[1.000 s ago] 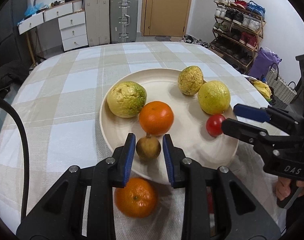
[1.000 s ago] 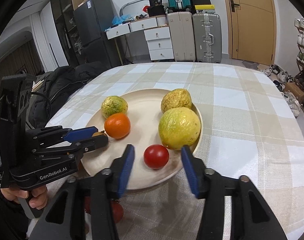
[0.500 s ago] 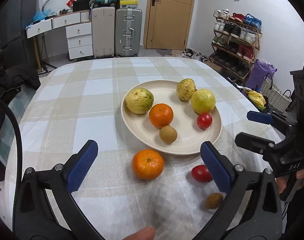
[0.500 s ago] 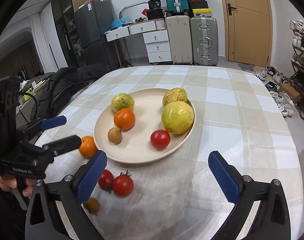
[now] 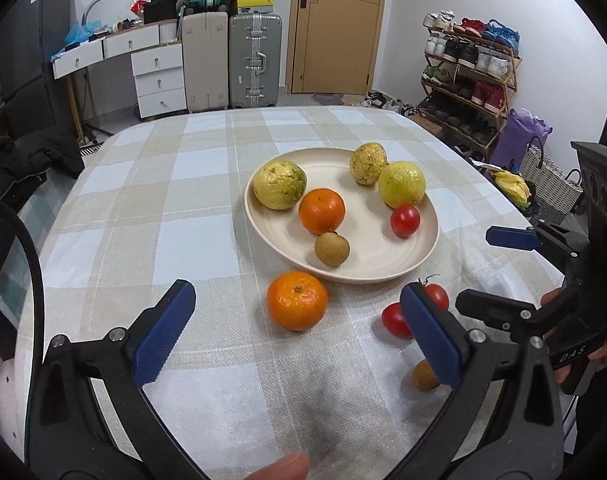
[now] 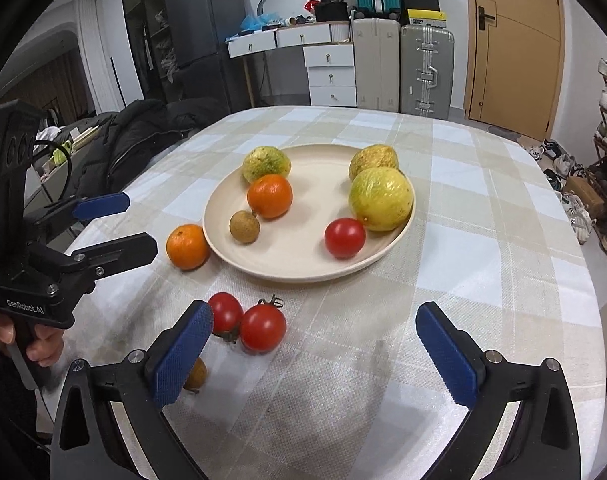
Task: Organize fruits
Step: 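Move both open tools back toward the tomatoes and tangerine on the cloth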
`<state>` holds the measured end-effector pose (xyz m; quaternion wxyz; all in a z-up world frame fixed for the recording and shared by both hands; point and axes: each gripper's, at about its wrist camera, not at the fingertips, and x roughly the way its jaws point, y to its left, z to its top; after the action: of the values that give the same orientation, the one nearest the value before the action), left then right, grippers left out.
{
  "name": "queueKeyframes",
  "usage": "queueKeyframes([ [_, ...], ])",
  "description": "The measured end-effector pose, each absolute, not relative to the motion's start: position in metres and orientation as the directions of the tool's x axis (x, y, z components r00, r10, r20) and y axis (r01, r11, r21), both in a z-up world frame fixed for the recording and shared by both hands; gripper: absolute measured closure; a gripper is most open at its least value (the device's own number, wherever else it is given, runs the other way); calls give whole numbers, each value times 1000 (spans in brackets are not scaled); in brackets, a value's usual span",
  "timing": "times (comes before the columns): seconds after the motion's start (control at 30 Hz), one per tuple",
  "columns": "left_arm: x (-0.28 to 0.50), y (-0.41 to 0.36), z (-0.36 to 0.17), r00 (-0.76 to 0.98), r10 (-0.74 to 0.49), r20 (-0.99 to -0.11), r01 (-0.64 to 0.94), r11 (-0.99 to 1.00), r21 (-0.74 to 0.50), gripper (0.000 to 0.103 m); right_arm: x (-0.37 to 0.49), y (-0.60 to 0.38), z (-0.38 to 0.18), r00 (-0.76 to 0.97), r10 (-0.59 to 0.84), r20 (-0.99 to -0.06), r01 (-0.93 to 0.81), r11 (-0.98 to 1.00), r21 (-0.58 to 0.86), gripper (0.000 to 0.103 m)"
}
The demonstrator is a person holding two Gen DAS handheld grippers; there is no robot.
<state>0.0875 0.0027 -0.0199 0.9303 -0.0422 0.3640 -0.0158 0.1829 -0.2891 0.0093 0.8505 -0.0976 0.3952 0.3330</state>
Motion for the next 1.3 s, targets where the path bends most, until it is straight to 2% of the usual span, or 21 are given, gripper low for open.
queueKeyframes([
  [0.4,98,3,-37,694,-53,-718,-10,997,-83,1,192,-288,-15,427,414,-803,-626,777,67,0],
  [0.97,106,4,-51,663,-50,-747,-19,996,-84,1,191,-277,-23,391,419,-820,-634,768,90,0],
  [1.3,108,5,-54,656,-50,-753,-20,996,-84,1,186,-274,-24,415,366,-833,-656,754,5,0],
])
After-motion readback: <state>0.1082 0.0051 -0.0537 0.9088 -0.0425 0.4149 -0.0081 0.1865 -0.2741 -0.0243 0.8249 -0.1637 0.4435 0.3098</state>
